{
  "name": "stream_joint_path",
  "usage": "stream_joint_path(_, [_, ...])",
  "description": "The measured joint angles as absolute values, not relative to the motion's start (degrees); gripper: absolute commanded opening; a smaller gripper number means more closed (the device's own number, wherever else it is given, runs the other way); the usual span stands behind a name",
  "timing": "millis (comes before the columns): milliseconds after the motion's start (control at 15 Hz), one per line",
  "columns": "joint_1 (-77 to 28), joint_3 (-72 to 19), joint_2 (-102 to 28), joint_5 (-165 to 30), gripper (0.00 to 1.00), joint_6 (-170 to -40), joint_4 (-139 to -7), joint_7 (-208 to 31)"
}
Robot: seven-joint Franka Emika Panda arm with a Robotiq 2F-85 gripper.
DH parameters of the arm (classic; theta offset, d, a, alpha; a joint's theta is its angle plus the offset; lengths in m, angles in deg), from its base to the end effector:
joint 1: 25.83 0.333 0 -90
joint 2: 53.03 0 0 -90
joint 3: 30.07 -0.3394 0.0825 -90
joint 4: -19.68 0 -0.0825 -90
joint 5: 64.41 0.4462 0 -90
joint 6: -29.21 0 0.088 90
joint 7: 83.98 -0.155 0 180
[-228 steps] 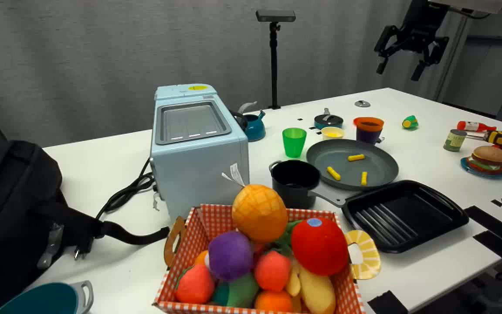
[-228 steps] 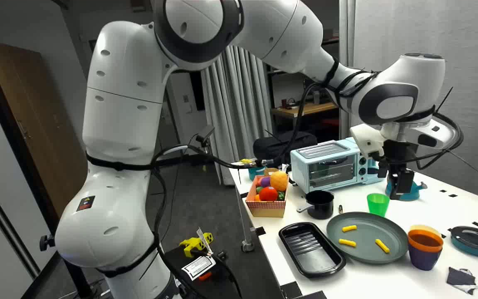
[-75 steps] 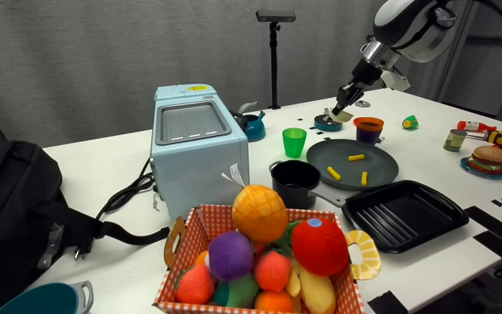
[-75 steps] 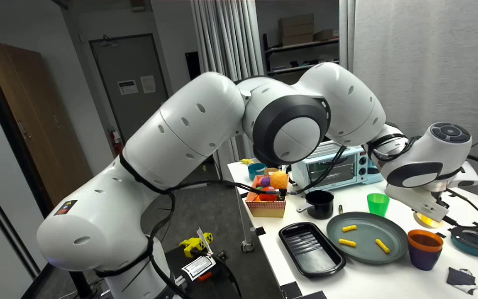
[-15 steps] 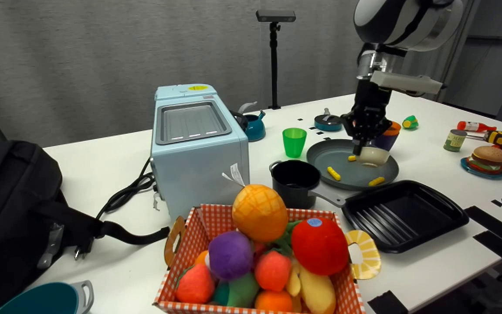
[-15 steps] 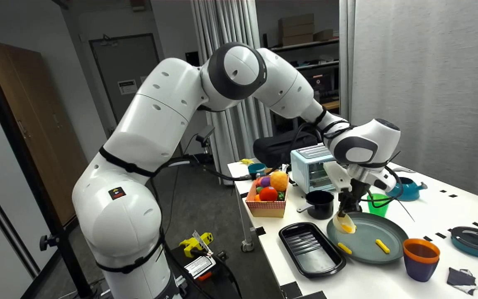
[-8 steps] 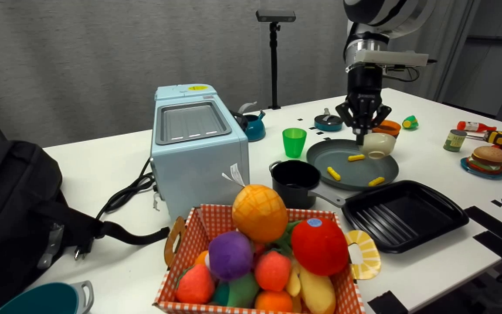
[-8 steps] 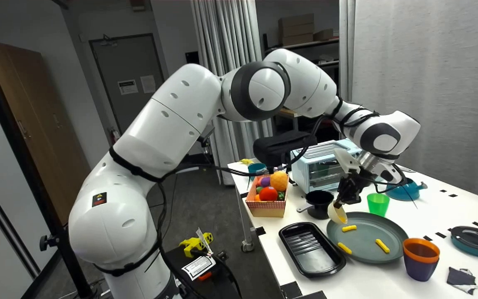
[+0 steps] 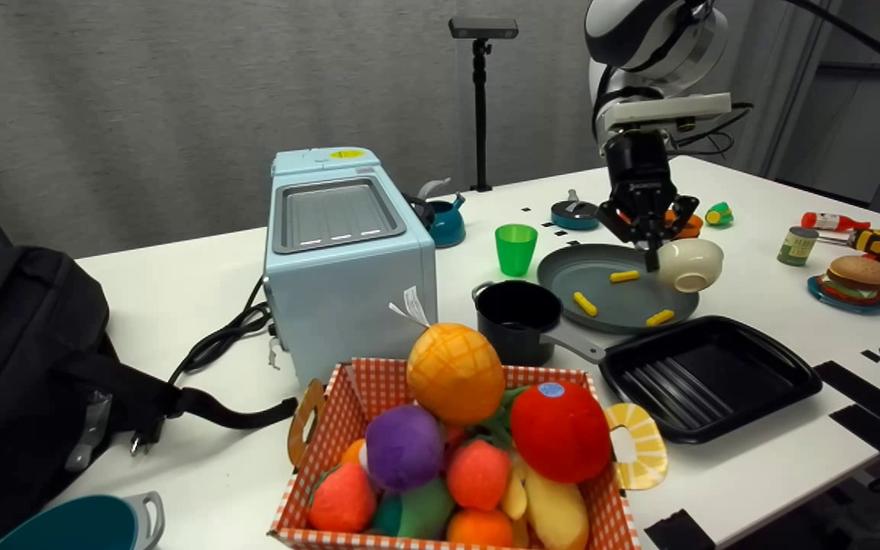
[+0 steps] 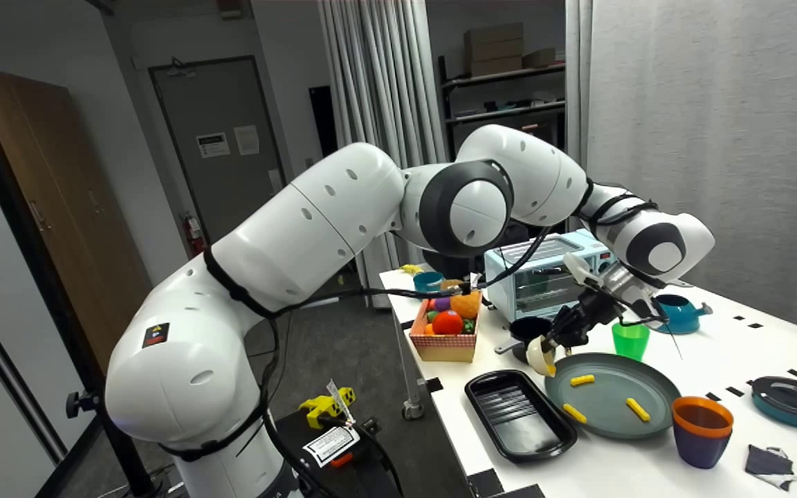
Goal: Pour the contents from the white bowl onto the gray plate
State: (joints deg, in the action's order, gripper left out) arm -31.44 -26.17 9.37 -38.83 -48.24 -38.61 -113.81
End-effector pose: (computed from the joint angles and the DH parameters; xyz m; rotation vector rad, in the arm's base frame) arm 0.7330 -0.0354 0.0982 -2.4882 0.9793 1.1351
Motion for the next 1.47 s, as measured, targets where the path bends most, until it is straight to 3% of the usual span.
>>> stream_joint_path(800, [-34.0,-30.1,21.8,-36.1,0.01,-32.5,-15.3,-124.4])
stream_joint_path(1467, [-33.3,-31.8,22.2,-40.5,0.01,-40.7,-5.4,-121.6])
